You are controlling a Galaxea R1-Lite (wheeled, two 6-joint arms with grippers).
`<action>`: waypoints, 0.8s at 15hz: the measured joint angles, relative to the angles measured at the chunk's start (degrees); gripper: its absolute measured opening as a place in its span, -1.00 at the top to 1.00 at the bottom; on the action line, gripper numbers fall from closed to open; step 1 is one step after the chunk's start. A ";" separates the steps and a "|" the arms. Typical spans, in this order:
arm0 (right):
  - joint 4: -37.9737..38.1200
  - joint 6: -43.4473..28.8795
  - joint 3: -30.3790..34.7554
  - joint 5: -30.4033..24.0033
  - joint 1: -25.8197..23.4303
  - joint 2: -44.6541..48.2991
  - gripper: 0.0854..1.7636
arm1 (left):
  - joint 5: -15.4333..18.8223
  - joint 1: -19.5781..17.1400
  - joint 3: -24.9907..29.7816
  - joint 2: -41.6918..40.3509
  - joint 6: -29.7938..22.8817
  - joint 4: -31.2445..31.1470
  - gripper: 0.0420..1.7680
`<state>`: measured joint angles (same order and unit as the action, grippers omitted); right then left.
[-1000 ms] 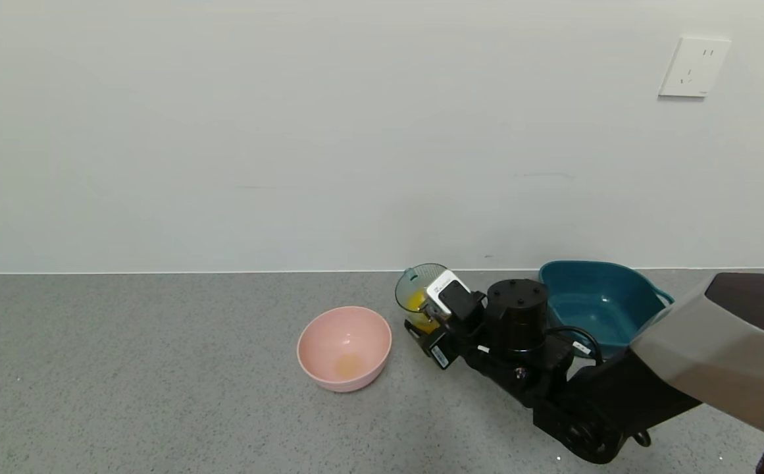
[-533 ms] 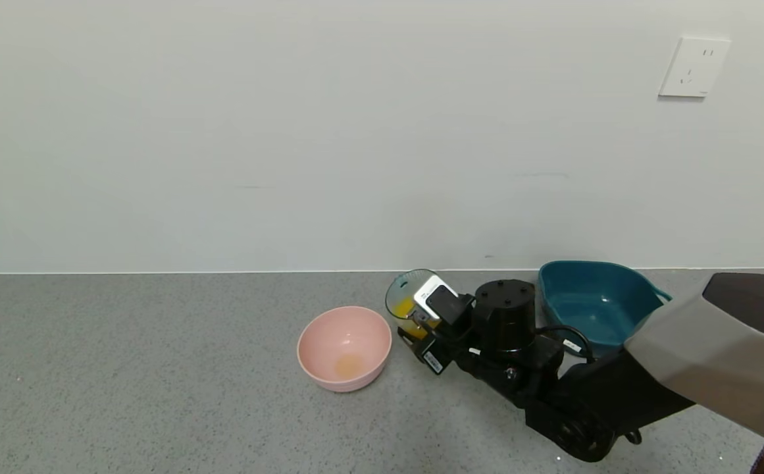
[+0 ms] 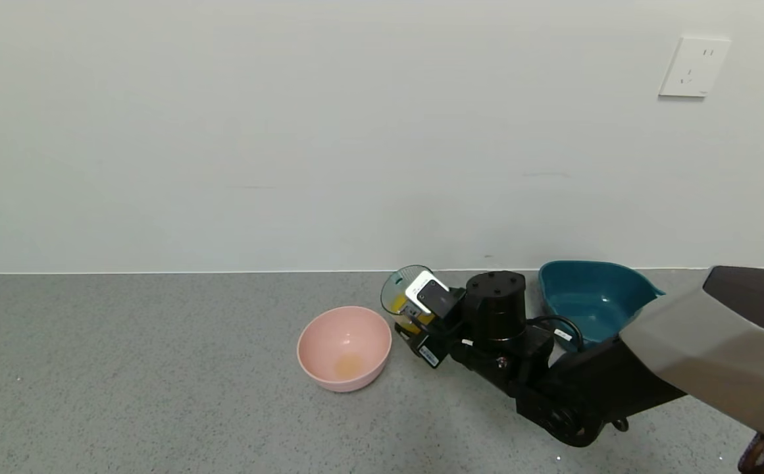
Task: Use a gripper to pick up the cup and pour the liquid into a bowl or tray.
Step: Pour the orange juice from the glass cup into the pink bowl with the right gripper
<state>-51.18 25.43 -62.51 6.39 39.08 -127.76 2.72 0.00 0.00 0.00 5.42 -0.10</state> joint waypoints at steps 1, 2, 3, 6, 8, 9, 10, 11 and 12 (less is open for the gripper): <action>0.79 0.09 -0.77 0.00 -0.06 -0.11 -0.54 | -0.02 0.00 0.00 0.00 0.00 0.00 -0.94; 1.84 0.23 -1.45 0.05 -0.17 -0.22 -0.53 | -0.02 0.00 0.00 0.00 0.00 0.00 -0.94; 2.50 0.56 -2.12 0.05 -0.35 -0.33 -0.54 | -0.02 0.00 0.00 0.00 0.00 0.00 -0.94; 4.29 1.28 -3.39 0.09 -0.59 -0.63 -0.53 | -0.02 0.00 0.00 0.00 0.00 0.00 -0.94; 4.38 1.91 -3.77 0.06 -0.69 -0.88 -0.53 | 0.00 0.00 0.00 0.00 0.00 0.00 -0.94; 4.38 2.24 -3.85 0.06 -0.69 -0.96 -0.54 | -0.02 0.00 0.00 0.00 0.00 0.00 -0.94; 4.44 2.55 -3.89 0.09 -0.72 -1.05 -0.53 | -0.02 0.00 0.00 0.00 -0.02 0.00 -0.94; 4.46 2.79 -3.96 0.06 -0.69 -1.13 -0.53 | 0.00 0.00 0.00 0.00 0.00 0.02 -0.94; 4.46 2.93 -4.27 0.09 -0.69 -1.27 -0.53 | -0.02 0.00 0.00 0.00 0.00 0.02 -0.94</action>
<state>-46.71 28.36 -66.78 6.47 38.39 -129.03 2.69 0.00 0.00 0.00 5.42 -0.07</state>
